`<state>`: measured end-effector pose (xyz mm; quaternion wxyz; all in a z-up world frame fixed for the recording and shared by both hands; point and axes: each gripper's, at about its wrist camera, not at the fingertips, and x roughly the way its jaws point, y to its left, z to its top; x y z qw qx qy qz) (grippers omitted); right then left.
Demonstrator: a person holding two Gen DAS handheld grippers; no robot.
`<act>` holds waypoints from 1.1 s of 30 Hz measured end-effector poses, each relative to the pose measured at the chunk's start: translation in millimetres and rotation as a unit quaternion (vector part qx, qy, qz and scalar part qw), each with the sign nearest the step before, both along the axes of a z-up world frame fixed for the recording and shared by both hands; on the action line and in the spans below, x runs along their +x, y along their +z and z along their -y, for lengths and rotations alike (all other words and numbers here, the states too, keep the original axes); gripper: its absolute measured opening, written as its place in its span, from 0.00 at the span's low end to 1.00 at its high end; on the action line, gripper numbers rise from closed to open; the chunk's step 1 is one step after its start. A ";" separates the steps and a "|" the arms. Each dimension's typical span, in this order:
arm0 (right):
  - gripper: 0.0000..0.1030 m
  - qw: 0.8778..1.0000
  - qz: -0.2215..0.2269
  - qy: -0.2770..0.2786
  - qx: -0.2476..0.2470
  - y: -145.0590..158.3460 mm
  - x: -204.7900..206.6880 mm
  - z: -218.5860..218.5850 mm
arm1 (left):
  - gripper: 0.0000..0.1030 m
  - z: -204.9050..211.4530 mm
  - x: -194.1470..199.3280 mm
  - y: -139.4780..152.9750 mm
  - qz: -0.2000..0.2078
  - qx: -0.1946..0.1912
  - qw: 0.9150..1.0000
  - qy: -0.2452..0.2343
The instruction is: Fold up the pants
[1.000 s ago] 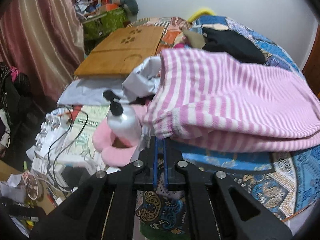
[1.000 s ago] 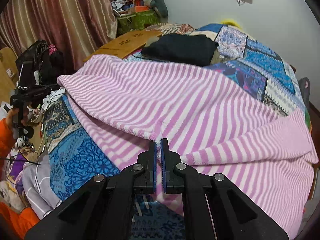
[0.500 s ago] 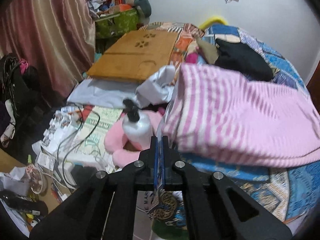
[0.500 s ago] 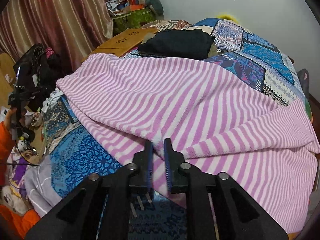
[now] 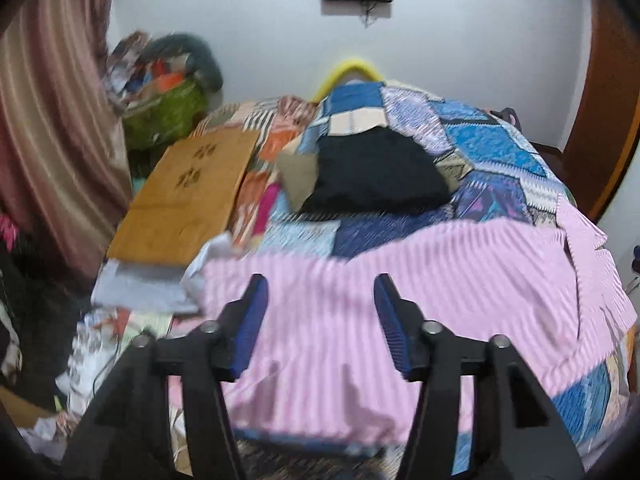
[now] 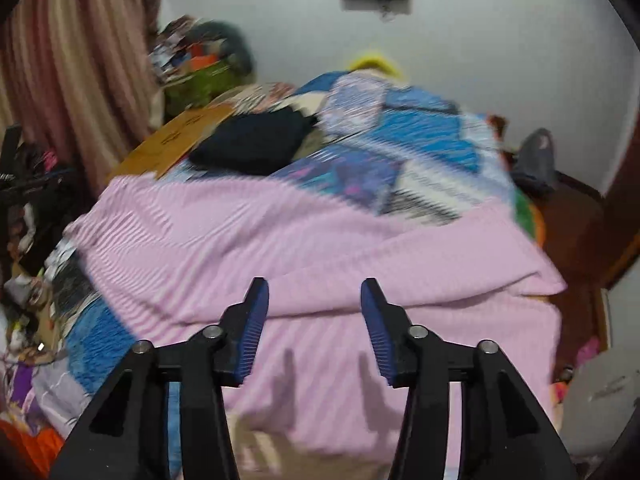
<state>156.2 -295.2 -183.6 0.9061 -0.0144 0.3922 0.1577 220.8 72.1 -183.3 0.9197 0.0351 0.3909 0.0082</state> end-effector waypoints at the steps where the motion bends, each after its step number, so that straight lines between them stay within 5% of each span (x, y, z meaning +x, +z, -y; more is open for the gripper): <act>1: 0.43 1.000 0.004 -0.012 0.001 2.5 7.0 14.6 | 0.55 14.3 9.1 1.3 -0.002 -0.003 1.000 -0.009; 4: 0.43 0.999 0.012 -0.041 0.001 5.8 25.9 45.3 | 0.59 44.1 31.1 1.9 -0.008 -0.020 0.999 -0.025; 6: 0.43 0.998 0.014 -0.057 0.002 4.9 43.3 66.0 | 0.74 68.6 47.6 -1.3 -0.007 -0.019 0.999 -0.034; 8: 0.43 0.997 0.013 -0.075 0.000 0.7 63.3 84.4 | 0.78 90.3 65.7 -7.2 -0.002 -0.009 0.999 -0.039; 23: 0.43 0.991 -0.053 -0.124 -0.013 -90.8 221.4 146.0 | 0.78 168.5 176.7 -77.2 -0.081 0.000 0.993 -0.088; 31: 0.43 0.989 -0.091 -0.116 -0.028 -139.5 255.7 151.0 | 0.78 175.0 202.4 -106.3 -0.108 -0.003 0.991 -0.081; 33: 0.30 0.989 -0.084 -0.123 -0.023 -142.0 252.6 153.9 | 0.78 177.0 203.1 -109.7 -0.110 -0.001 0.991 -0.082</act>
